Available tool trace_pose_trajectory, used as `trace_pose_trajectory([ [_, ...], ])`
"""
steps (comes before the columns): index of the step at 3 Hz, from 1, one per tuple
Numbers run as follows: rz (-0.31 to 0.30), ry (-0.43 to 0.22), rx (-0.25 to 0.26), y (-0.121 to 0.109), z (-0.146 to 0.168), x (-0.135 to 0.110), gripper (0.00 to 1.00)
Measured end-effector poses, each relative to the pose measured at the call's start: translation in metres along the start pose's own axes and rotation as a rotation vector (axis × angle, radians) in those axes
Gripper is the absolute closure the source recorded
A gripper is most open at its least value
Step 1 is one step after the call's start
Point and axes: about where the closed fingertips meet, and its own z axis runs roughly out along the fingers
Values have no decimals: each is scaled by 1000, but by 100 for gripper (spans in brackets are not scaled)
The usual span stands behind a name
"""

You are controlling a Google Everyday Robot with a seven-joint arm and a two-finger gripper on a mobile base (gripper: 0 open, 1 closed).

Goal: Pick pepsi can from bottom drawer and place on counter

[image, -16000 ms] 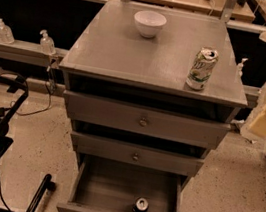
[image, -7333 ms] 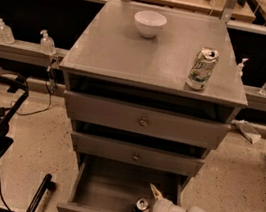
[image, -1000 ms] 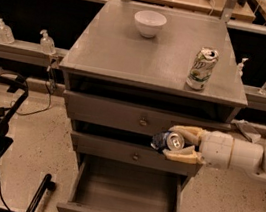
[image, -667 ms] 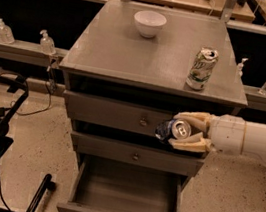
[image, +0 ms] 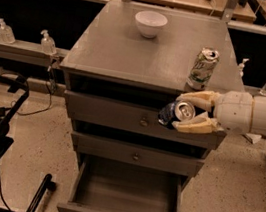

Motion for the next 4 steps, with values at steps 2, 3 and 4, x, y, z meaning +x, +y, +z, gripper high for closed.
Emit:
trace_pose_trajectory([
  [2,-17,34,-48,-65,12,-53,100],
  [3,-22,37,-61,-83,15,-71,100],
  [4,-12,47,-74,-108,24,-87,100],
])
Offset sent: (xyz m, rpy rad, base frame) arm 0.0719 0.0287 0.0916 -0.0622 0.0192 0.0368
